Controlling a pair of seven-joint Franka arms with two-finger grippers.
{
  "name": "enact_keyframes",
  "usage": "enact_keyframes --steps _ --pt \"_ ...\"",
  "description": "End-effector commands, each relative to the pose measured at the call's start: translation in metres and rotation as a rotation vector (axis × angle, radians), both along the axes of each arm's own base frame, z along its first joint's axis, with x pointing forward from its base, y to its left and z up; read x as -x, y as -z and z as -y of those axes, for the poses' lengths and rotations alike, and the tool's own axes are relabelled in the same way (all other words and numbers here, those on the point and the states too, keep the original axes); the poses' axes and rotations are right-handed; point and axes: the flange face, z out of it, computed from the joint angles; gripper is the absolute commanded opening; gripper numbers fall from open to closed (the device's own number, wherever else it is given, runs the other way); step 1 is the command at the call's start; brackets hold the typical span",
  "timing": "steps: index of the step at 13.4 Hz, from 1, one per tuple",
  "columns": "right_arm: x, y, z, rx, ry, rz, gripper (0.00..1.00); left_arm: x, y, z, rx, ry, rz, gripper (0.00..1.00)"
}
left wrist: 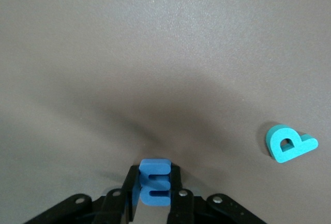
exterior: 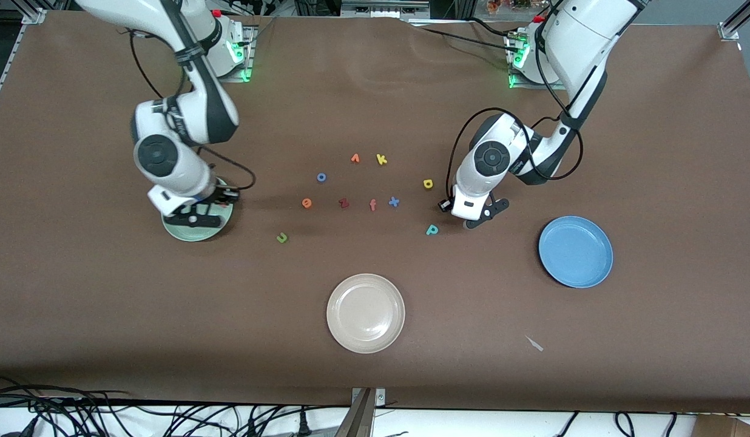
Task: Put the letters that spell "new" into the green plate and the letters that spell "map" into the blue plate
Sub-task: 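Release the W on the green plate while the left gripper carries the E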
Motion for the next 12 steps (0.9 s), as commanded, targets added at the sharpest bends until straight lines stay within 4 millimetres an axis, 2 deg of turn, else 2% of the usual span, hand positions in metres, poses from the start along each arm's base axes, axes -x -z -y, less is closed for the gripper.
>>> enact_keyframes --steps 1,2,3,4,6,8,10,12 --pt "0.013 0.011 0.042 -0.005 -0.045 -0.042 0.06 0.000 0.007 -0.006 -0.027 0.015 -0.009 0.00" --pt "0.017 0.018 0.047 -0.006 -0.040 -0.039 0.13 -0.003 0.002 -0.005 -0.026 0.031 -0.004 0.00" --pt "0.021 0.023 0.049 -0.006 -0.038 -0.036 0.47 -0.008 -0.007 -0.008 -0.042 0.060 -0.019 0.00" --pt "0.020 0.023 0.049 -0.011 -0.031 -0.034 0.99 -0.017 -0.024 -0.009 -0.063 0.101 -0.040 0.00" --pt "0.011 0.010 0.041 -0.050 0.024 -0.024 1.00 -0.041 -0.055 -0.018 -0.098 0.229 -0.118 0.00" --pt "0.002 -0.004 0.017 -0.074 0.114 -0.078 0.99 -0.071 -0.083 -0.054 -0.084 0.339 -0.164 0.00" --pt "0.002 -0.011 -0.025 -0.064 0.168 -0.051 0.99 -0.089 -0.102 -0.093 -0.056 0.440 -0.179 0.00" --pt "0.007 -0.001 -0.078 -0.040 0.272 0.004 0.99 -0.103 -0.113 -0.128 -0.035 0.500 -0.161 0.00"
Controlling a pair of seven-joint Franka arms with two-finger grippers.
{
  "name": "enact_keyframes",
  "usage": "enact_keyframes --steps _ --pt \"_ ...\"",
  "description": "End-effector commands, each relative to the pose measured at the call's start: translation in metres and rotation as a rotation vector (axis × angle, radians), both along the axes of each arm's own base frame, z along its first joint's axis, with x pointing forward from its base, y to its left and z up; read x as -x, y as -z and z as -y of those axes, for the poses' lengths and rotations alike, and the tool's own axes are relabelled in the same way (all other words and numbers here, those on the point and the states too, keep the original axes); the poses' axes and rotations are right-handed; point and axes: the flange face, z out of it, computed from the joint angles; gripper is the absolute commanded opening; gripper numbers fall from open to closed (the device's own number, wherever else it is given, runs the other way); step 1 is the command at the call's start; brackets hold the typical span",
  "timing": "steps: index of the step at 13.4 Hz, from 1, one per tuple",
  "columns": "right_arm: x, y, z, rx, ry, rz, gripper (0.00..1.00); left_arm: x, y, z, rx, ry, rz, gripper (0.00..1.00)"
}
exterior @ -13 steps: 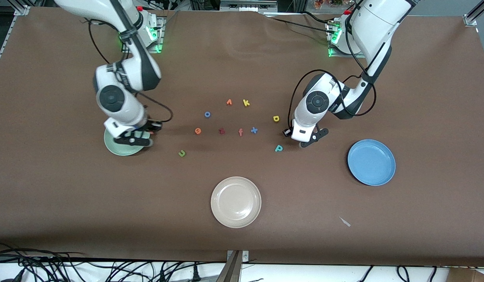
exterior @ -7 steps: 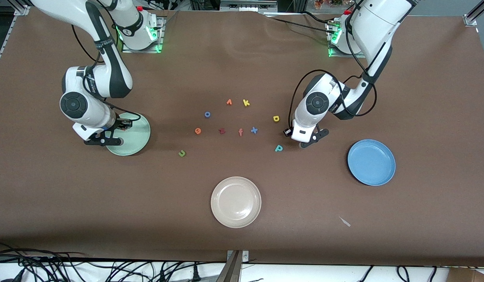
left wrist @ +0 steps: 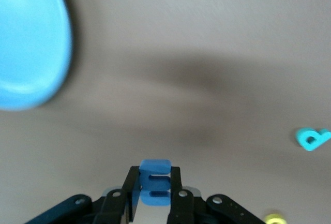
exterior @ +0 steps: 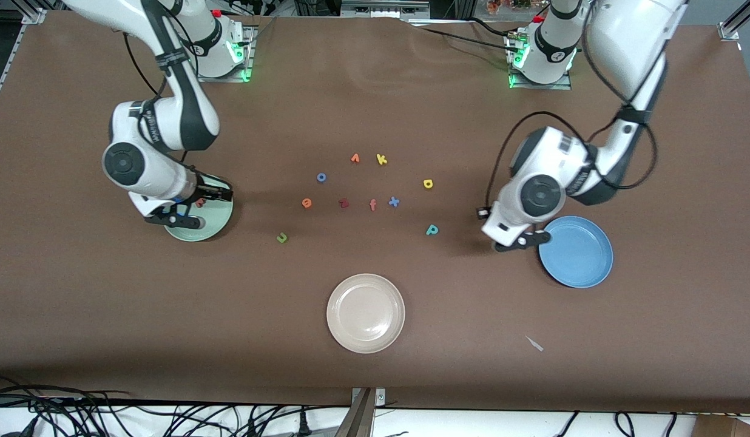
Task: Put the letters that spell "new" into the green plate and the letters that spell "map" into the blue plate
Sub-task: 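Release the W on the green plate while the left gripper carries the E, then release the E on the blue plate while the right gripper grasps the orange letter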
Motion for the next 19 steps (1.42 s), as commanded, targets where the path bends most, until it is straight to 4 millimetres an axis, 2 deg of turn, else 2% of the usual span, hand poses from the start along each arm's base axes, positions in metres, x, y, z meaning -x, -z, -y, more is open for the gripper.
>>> enact_keyframes --steps 1,2,4,8,9,10,11,12,15,16,18,19 --pt "0.009 0.018 -0.069 0.034 0.153 0.057 0.97 -0.014 -0.014 -0.052 0.006 0.131 0.007 0.00" --pt "0.015 0.026 -0.097 0.042 0.218 0.094 0.95 -0.021 -0.015 -0.078 -0.002 0.164 0.012 0.00" --pt "0.025 0.047 -0.136 0.044 0.320 0.159 0.95 -0.031 -0.012 -0.113 -0.007 0.217 0.037 0.00" --pt "0.024 0.073 -0.171 0.047 0.387 0.179 0.92 -0.048 0.027 -0.176 0.046 0.261 0.103 0.02" --pt "0.024 0.077 -0.184 0.044 0.397 0.179 0.92 -0.050 0.039 -0.180 0.058 0.269 0.109 0.05" --pt "0.025 0.084 -0.193 0.045 0.417 0.176 0.91 -0.051 0.048 -0.182 0.067 0.265 0.120 0.29" --pt "0.029 0.089 -0.198 0.051 0.418 0.170 0.91 -0.051 0.048 -0.186 0.067 0.261 0.121 0.88" --pt "0.032 0.092 -0.202 0.053 0.411 0.169 0.89 -0.051 0.044 -0.185 0.066 0.259 0.121 1.00" --pt "0.036 0.102 -0.203 0.065 0.404 0.160 0.75 -0.052 0.021 -0.173 0.058 0.255 0.142 1.00" --pt "0.036 0.105 -0.203 0.064 0.404 0.164 0.66 -0.050 0.015 -0.164 0.062 0.254 0.131 1.00" --pt "0.036 0.105 -0.204 0.060 0.401 0.168 0.38 -0.042 0.009 -0.132 0.066 0.211 0.107 1.00" --pt "0.036 0.105 -0.204 0.061 0.400 0.167 0.24 -0.034 0.005 -0.109 0.069 0.176 0.108 1.00"
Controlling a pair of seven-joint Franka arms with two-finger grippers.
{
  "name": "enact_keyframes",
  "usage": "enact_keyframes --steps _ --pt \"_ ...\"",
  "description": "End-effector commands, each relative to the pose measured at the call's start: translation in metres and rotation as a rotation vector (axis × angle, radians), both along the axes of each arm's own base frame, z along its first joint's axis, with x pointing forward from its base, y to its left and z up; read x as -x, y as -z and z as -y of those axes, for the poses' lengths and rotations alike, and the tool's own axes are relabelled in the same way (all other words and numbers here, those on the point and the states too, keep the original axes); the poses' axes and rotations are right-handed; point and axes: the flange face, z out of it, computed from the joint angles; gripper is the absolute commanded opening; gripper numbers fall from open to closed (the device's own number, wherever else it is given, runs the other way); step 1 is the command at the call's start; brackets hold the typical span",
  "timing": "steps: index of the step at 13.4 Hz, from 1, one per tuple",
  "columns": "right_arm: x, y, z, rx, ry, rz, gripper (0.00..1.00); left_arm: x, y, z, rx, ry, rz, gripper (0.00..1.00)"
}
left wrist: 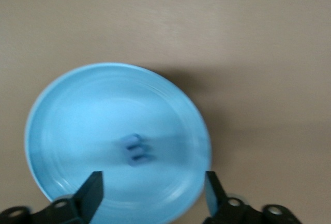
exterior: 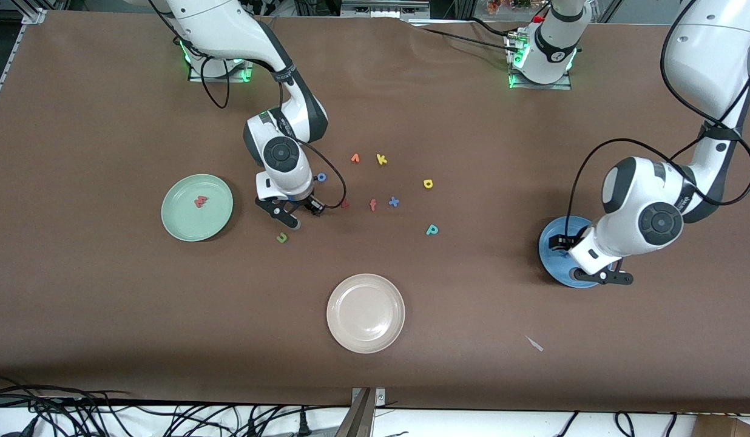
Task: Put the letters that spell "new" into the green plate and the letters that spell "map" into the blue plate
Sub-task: 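Release the E on the blue plate while the right gripper grasps the orange letter, then carry the orange letter to the green plate while the left gripper grasps the yellow letter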
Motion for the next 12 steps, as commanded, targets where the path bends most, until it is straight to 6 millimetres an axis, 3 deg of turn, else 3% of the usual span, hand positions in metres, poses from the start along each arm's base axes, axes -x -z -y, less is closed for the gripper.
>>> enact_keyframes --steps 1,3,5,9,12 --pt "-0.001 0.003 -0.003 0.001 0.006 -0.003 0.11 0.026 -0.013 0.052 -0.017 -0.070 -0.018 1.00" --pt "-0.003 -0.002 -0.003 -0.003 -0.008 -0.001 0.00 0.051 -0.017 0.084 -0.026 -0.095 -0.024 1.00" --pt "-0.010 -0.025 0.006 -0.002 -0.036 -0.011 0.00 0.078 -0.020 0.126 -0.025 -0.116 -0.022 1.00" --pt "-0.038 -0.085 0.086 0.040 -0.199 -0.110 0.00 0.137 0.004 0.190 0.038 -0.148 0.059 1.00" --pt "-0.050 -0.108 0.174 0.040 -0.290 -0.178 0.00 0.178 0.024 0.241 0.022 -0.166 0.095 1.00"
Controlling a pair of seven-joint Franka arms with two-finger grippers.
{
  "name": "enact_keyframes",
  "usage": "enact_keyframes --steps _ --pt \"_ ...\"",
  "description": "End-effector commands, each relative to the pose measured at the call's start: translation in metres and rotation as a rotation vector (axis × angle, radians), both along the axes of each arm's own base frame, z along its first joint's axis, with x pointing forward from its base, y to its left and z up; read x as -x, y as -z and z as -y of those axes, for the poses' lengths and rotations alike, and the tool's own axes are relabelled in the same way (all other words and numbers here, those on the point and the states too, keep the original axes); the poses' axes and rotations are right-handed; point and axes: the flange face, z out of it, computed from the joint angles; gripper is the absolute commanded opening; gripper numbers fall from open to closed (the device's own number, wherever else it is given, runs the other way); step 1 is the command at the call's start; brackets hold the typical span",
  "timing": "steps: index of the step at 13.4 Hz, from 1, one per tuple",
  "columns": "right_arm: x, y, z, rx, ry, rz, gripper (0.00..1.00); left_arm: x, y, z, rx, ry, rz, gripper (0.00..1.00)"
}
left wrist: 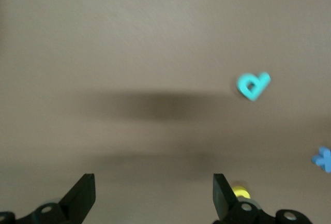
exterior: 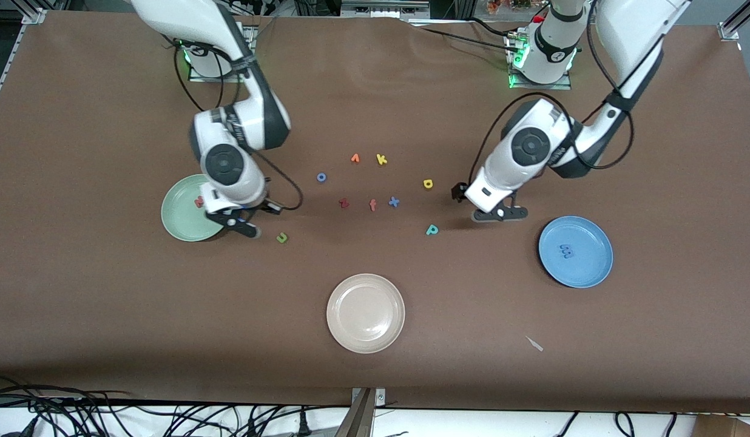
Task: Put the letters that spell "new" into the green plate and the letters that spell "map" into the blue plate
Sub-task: 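Carry the orange letter to the green plate while the left gripper grasps the yellow letter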
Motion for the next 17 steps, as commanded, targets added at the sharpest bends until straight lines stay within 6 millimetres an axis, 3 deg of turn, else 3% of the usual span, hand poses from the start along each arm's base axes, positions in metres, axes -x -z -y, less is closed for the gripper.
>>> enact_keyframes --steps 1,3,4,5,6,7,8,11,12,13,14,15,17 --pt "0.008 -0.005 0.073 -0.031 -0.096 -0.064 0.00 0.030 0.008 0.033 -0.057 -0.022 0.061 1.00" --pt "0.011 0.004 0.112 -0.054 -0.129 -0.080 0.00 0.047 0.024 0.065 -0.065 -0.024 0.063 1.00" --pt "0.012 0.009 0.133 -0.082 -0.149 -0.095 0.05 0.049 0.032 0.073 -0.054 -0.034 0.071 1.00" --pt "0.013 0.014 0.143 -0.136 -0.121 -0.099 0.29 0.053 0.040 0.078 -0.044 -0.038 0.083 1.00" --pt "0.012 0.014 0.147 -0.154 -0.102 -0.097 0.88 0.057 0.049 0.081 -0.049 -0.033 0.082 1.00" --pt "0.013 0.013 0.142 -0.154 -0.110 -0.103 1.00 0.057 0.053 0.082 -0.048 -0.030 0.081 1.00" --pt "0.012 0.009 0.132 -0.158 -0.118 -0.096 1.00 0.054 0.055 0.085 -0.041 -0.035 0.077 0.98" --pt "0.007 -0.007 0.053 -0.170 -0.254 -0.050 1.00 0.057 0.058 0.102 -0.032 -0.048 0.069 0.90" --pt "0.001 -0.013 0.038 -0.168 -0.303 -0.028 1.00 0.060 0.062 0.107 -0.032 -0.050 0.063 0.84" --pt "-0.002 -0.008 0.016 -0.157 -0.360 -0.005 1.00 0.057 0.063 0.107 -0.030 -0.053 0.061 0.79" --pt "-0.002 0.005 -0.018 -0.147 -0.425 0.013 1.00 0.057 0.065 0.106 -0.029 -0.050 0.058 0.74" --pt "-0.002 0.022 -0.038 -0.131 -0.472 0.020 0.99 0.057 0.065 0.106 -0.033 -0.051 0.058 0.66" --pt "0.004 0.045 -0.061 -0.115 -0.551 0.020 0.86 0.057 0.065 0.106 -0.033 -0.050 0.057 0.52"
